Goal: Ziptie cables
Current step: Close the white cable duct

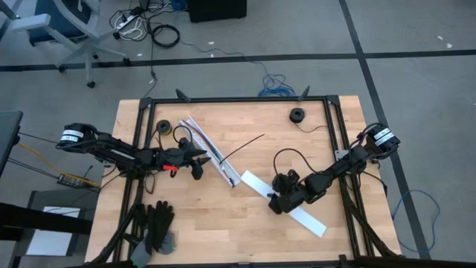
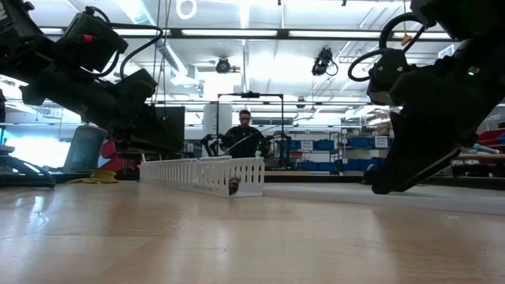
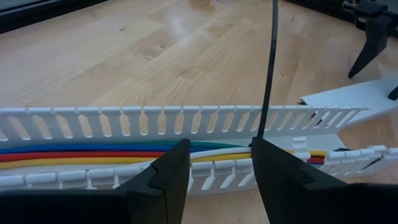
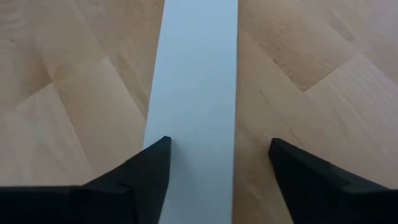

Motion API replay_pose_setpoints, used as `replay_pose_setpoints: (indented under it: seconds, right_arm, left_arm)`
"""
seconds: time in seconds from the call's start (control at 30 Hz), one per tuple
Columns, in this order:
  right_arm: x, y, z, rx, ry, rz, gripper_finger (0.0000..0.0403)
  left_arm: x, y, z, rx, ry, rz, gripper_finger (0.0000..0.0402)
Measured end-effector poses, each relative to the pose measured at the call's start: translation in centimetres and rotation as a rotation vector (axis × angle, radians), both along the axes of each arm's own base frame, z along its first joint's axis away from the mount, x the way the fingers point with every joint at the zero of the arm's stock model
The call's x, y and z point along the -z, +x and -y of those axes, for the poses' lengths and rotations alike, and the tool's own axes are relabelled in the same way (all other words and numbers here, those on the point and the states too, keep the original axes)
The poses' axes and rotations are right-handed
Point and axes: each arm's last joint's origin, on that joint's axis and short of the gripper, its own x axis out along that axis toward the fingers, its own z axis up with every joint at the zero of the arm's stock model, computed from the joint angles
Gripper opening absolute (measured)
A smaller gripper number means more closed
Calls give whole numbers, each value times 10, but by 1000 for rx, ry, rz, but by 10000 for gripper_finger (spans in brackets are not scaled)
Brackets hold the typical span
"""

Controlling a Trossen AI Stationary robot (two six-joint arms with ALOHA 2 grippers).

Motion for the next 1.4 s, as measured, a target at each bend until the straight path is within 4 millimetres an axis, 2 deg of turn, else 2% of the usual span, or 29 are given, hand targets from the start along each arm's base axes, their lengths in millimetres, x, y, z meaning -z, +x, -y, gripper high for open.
replay_pose_setpoints:
  seconds: [0.2,0.37,0.57,0.97,1.27,1.4]
  right_arm:
    - [0,1,-1,-36,15,-3,315]
    - [-6,1,1,-38,42,7,336]
    - [-17,2,6,-28,81,38,338]
    - [-17,9,-1,-56,202,80,340]
    - [0,15,-2,-52,202,11,336]
    - [0,21,-5,-74,205,-34,336]
  left_arm:
    - [0,0,0,0,0,0,147]
    - [0,0,0,0,1,0,147]
    - [0,0,0,0,1,-1,147]
    - [0,0,0,0,1,-1,147]
    - [0,0,1,18,-6,-3,147]
    - [0,0,1,24,-9,-3,147]
